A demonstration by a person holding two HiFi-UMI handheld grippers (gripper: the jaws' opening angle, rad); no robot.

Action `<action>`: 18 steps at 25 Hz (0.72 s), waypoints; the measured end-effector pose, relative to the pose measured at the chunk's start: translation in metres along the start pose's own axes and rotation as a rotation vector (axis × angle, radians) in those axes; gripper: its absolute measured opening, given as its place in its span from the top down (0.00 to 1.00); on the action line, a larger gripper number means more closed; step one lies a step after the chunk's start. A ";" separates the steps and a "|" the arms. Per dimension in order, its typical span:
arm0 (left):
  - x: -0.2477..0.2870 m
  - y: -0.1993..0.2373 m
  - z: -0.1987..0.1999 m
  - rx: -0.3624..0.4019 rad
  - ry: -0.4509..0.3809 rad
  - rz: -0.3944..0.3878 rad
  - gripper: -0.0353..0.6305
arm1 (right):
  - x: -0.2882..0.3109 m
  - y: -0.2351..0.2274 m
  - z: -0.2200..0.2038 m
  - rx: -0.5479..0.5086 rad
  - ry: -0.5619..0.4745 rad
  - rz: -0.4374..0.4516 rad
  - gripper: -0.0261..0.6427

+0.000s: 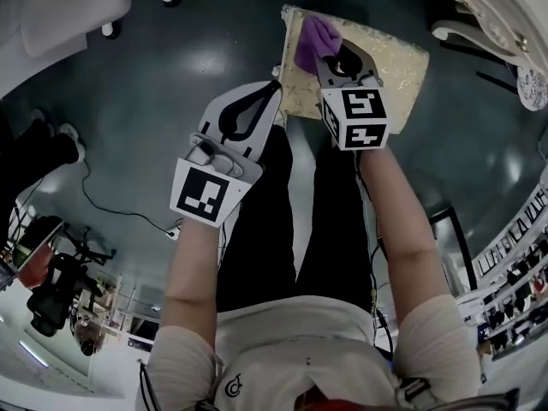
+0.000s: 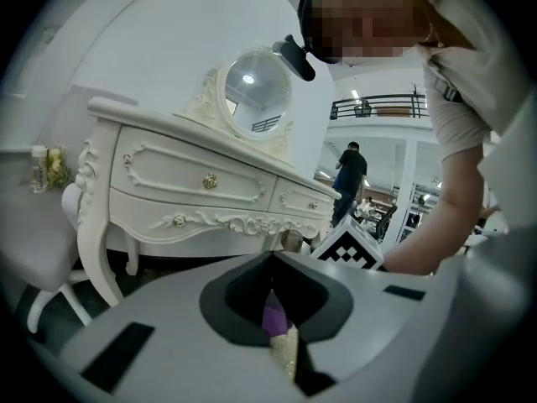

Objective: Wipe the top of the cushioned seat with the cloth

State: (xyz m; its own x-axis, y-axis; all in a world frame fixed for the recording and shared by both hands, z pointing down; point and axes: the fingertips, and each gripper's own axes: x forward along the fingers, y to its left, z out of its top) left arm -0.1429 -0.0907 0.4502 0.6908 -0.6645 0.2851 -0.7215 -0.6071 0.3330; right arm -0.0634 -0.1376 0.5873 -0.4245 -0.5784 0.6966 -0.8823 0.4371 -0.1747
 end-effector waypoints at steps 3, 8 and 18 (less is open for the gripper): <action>0.000 0.009 -0.012 -0.006 0.002 0.015 0.93 | 0.022 0.004 -0.011 0.002 0.019 0.014 0.84; -0.002 0.017 -0.024 -0.002 0.006 0.021 0.93 | 0.044 0.002 -0.015 -0.061 0.049 -0.003 0.84; 0.002 0.017 -0.029 0.038 0.011 0.032 0.93 | 0.062 -0.009 -0.026 -0.084 0.084 -0.014 0.83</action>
State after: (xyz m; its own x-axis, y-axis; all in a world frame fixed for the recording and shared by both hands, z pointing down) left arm -0.1527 -0.0897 0.4826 0.6676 -0.6791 0.3053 -0.7444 -0.6017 0.2895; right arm -0.0764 -0.1600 0.6501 -0.3907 -0.5269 0.7547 -0.8662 0.4879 -0.1078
